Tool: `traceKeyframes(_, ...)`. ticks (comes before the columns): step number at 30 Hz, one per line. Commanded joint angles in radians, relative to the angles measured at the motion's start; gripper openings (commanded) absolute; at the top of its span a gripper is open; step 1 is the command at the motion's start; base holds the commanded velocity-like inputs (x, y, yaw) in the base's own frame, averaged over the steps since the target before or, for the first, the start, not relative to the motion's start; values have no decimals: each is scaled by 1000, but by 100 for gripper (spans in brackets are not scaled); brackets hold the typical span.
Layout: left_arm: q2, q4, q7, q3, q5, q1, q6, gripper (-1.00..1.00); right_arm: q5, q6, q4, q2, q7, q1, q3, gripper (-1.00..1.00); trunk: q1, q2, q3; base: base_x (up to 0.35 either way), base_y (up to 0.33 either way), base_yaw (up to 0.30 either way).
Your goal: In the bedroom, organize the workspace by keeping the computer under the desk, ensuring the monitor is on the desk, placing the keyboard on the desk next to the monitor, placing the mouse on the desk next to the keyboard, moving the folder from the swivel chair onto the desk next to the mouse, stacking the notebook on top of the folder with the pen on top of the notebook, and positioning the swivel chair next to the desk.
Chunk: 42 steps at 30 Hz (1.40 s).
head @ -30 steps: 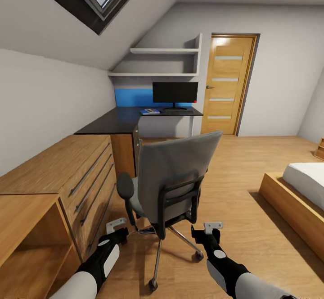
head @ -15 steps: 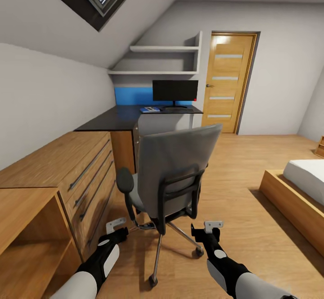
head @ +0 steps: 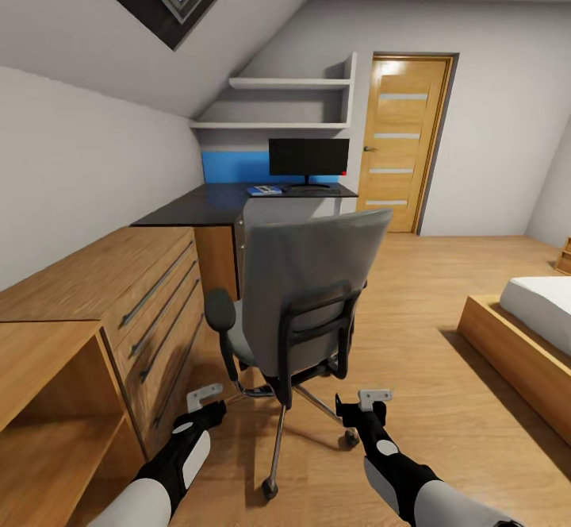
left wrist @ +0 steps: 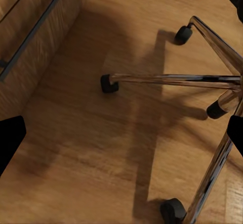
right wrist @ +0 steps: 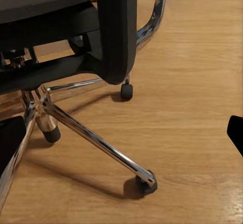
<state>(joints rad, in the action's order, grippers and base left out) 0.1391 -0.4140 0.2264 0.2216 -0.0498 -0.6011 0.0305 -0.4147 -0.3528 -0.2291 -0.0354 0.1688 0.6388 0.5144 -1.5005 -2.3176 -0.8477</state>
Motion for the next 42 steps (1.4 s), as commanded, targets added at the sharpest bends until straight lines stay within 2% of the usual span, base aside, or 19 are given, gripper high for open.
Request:
traceKeyframes(1, 1, -2, 2, 1, -5, 0, 3, 100, -6, -3, 1, 0, 6, 1, 9, 100, 0, 0, -1, 0, 0, 0)
traceKeyframes(10, -6, 0, 1, 1, -3, 0, 2, 100, -6, -3, 2, 1, 8, 1, 8, 100, 0, 0, -1, 4, 0, 0)
traceKeyframes(26, -10, 3, 1, 2, -3, 0, 2, 100, -5, -3, 6, -1, 8, 1, 9, 100, 0, 0, -1, 117, 0, 0)
traceKeyframes(42, -15, 3, 2, 2, -2, 0, 1, 100, 3, -4, 7, 0, 8, -1, 9, 100, 0, 0, -1, 304, 0, 0)
